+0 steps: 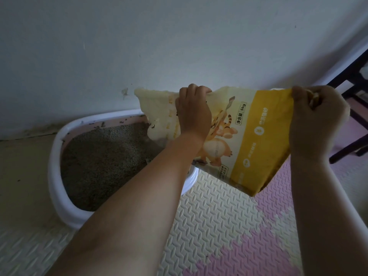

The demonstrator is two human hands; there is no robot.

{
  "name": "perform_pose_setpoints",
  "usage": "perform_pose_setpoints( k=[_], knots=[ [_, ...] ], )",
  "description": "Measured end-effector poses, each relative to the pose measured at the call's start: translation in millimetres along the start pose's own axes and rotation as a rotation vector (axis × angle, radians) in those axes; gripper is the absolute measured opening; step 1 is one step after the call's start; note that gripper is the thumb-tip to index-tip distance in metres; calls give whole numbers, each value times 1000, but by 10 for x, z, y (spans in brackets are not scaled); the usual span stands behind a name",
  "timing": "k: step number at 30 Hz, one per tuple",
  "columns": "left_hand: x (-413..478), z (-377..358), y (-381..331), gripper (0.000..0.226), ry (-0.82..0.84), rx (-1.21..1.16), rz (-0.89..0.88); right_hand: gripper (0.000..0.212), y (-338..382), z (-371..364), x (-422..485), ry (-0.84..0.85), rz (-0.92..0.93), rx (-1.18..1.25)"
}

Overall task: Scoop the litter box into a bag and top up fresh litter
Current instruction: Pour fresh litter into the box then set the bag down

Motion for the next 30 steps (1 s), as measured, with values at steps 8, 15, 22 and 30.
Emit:
perform_pose_setpoints(
  k=[8,15,22,30],
  knots=[
    [-126,-121,-82,30,118,40,-125,20,-446,-109,-107,431,-45,-315],
    [-142,-160,-176,25,168,44,-193,17,-1115,-209,-274,928,-211,-777],
    [-267,-256,-150,36,260,16,-237,29,-1201,-459,-538,1030,-277,-645],
    [-358,-315,-283,49,272,-40,-316,29,-601,-811,-653,811,-21,-289]
  ],
)
Point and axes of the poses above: each hand's wrist, its own x-axis towards the middle knuckle, its own z-axis out of the back of the hand, y = z × x, the point moved 7 cm from there along x, towards the middle knuckle, and after that the axes turned 6 degrees about -y, right-handed, at the moved point
